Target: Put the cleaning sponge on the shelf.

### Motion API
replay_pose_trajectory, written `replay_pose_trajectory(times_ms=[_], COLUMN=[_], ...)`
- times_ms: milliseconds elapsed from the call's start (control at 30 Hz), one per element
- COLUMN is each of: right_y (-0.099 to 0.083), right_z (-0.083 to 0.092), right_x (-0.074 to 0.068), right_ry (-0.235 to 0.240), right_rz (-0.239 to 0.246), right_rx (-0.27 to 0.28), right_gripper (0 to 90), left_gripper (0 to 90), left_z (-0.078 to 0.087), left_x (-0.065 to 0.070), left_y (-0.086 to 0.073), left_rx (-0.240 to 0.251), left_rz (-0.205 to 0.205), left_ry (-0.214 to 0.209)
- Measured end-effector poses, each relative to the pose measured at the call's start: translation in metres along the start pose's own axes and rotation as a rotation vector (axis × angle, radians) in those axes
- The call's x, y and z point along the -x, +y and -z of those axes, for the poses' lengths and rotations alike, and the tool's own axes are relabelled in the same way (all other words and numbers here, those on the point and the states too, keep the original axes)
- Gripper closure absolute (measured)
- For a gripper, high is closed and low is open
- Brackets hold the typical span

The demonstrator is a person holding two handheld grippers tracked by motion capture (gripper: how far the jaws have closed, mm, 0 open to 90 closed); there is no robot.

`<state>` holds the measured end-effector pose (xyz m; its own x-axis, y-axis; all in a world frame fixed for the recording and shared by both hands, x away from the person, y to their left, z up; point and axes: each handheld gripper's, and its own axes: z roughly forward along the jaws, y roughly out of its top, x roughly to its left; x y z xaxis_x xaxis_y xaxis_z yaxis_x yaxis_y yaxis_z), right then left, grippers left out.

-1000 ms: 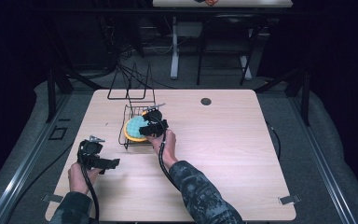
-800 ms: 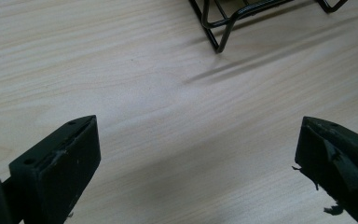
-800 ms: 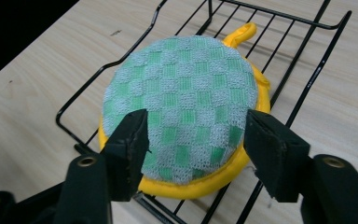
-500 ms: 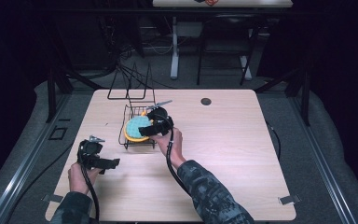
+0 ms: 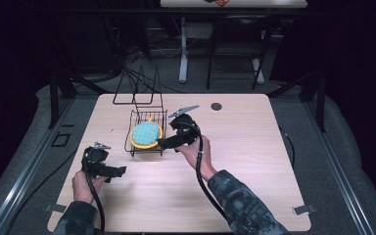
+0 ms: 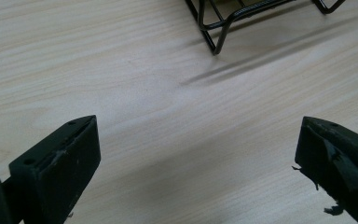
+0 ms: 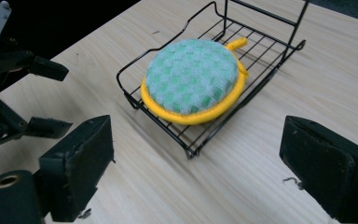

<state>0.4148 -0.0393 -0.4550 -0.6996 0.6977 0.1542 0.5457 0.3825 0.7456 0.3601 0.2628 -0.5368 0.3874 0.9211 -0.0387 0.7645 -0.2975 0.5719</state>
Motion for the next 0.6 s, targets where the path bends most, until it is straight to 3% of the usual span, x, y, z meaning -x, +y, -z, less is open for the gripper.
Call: replay_pose_trajectory(times_ms=[367, 600], right_y=[-0.029, -0.054], right_z=[0.065, 0.103], right_x=[0.024, 0.041], right_ry=[-0.049, -0.091], right_rz=[0.022, 0.011], right_rx=[0.017, 0.022], right_gripper=[5.0, 4.9], left_gripper=[0.1, 0.1], left_z=[0.000, 0.000], left_x=[-0.001, -0.001], left_y=[0.000, 0.000], left_rx=[0.001, 0.002], left_rz=[0.002, 0.001], left_ry=[0.002, 0.003])
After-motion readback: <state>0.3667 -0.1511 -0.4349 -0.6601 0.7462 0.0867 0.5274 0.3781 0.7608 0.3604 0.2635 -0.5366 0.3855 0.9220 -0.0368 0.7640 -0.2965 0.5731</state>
